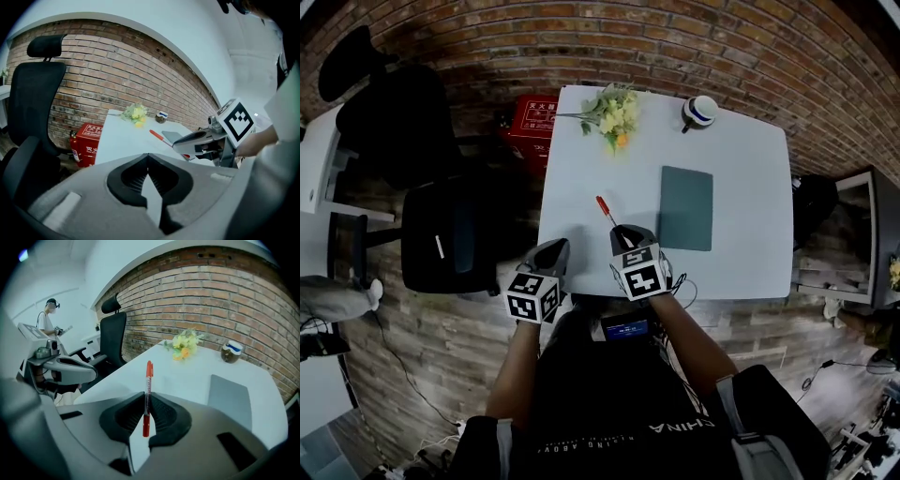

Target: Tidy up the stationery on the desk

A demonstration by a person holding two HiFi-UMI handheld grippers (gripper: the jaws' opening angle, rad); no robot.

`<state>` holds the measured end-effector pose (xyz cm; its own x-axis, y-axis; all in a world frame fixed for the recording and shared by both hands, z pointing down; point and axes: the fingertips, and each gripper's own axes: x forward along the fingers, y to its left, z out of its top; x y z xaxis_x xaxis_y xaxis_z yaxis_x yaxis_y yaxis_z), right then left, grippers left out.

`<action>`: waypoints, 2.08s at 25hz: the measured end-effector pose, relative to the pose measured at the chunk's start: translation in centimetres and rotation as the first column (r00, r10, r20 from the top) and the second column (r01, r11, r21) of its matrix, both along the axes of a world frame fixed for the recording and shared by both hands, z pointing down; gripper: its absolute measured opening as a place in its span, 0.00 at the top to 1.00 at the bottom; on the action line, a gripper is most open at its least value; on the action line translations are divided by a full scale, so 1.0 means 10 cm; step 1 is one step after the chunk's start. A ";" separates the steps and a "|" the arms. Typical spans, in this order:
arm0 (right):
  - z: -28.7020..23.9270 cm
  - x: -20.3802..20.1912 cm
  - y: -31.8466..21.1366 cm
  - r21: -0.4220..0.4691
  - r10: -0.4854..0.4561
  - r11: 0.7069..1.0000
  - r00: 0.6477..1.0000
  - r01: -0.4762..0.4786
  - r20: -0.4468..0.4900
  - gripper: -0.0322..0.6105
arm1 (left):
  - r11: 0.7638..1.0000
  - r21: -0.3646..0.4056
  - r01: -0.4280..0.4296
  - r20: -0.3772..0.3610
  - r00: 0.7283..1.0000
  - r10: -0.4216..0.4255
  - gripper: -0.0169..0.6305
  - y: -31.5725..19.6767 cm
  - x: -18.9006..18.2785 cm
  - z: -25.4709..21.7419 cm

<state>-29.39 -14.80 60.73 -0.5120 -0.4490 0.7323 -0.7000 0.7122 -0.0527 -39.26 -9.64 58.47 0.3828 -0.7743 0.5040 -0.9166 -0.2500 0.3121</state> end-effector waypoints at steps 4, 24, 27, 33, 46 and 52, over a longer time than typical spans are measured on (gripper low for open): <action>-0.26 0.53 -0.20 0.050 0.062 0.997 0.998 -0.063 0.024 0.88 | 0.999 0.020 -0.042 0.002 0.999 0.042 0.95 -0.18 0.47 -0.15; -0.60 2.70 -0.53 0.063 0.294 0.953 0.954 -0.297 0.056 0.88 | 0.987 0.036 -0.154 0.032 0.988 0.153 0.95 -0.89 2.10 -0.40; -0.51 2.84 -0.59 0.036 0.321 0.946 0.945 -0.323 0.057 0.88 | 0.987 0.015 -0.161 0.036 0.986 0.160 0.95 -0.95 2.17 -0.34; -0.22 3.01 -0.76 -0.043 0.389 0.921 0.919 -0.387 0.057 0.88 | 0.983 -0.050 -0.179 0.044 0.982 0.181 0.95 -0.99 2.24 -0.12; 0.40 2.97 -0.95 -0.216 0.491 0.855 0.870 -0.473 0.039 0.88 | 0.958 -0.154 -0.241 0.104 0.961 0.258 0.95 -1.02 2.22 0.27; 0.51 2.91 -0.94 -0.264 0.523 0.829 0.851 -0.493 0.052 0.88 | 0.952 -0.169 -0.254 0.106 0.956 0.274 0.95 -1.04 2.17 0.34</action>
